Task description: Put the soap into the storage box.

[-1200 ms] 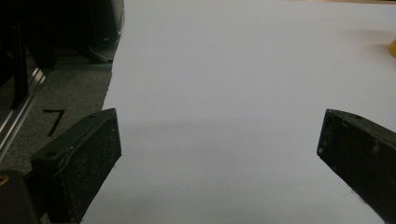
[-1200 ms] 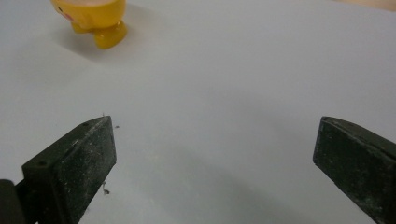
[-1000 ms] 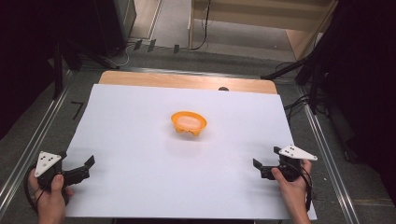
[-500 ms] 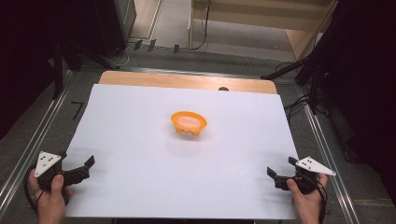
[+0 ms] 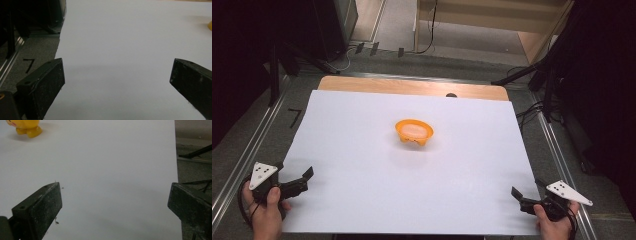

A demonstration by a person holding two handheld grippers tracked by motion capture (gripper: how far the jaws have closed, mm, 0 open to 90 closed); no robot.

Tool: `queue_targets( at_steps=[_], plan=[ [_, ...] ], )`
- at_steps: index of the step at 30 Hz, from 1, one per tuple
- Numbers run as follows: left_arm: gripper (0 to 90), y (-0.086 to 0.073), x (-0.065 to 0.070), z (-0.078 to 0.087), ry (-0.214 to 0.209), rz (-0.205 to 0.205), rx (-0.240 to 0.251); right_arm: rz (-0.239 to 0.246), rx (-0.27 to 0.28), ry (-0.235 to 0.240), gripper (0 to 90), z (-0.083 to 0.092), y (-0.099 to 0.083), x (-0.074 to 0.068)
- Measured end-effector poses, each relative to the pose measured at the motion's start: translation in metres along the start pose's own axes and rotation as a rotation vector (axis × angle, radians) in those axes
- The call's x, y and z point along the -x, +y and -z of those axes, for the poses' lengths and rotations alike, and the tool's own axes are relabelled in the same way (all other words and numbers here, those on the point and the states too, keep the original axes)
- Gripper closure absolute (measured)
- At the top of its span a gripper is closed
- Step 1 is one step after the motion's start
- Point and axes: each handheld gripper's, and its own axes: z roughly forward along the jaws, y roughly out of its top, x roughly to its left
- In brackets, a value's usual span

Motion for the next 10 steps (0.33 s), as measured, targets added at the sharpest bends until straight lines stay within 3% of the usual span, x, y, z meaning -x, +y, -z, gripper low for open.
queue_targets(
  at_steps=[10],
  plan=[
    [0.5, 0.0003, 0.0002, -0.0003, -0.001, -0.002, -0.005, 0.007, -0.001, 0.006, 0.0, 0.0007, -0.0035, 0.0002]
  ],
)
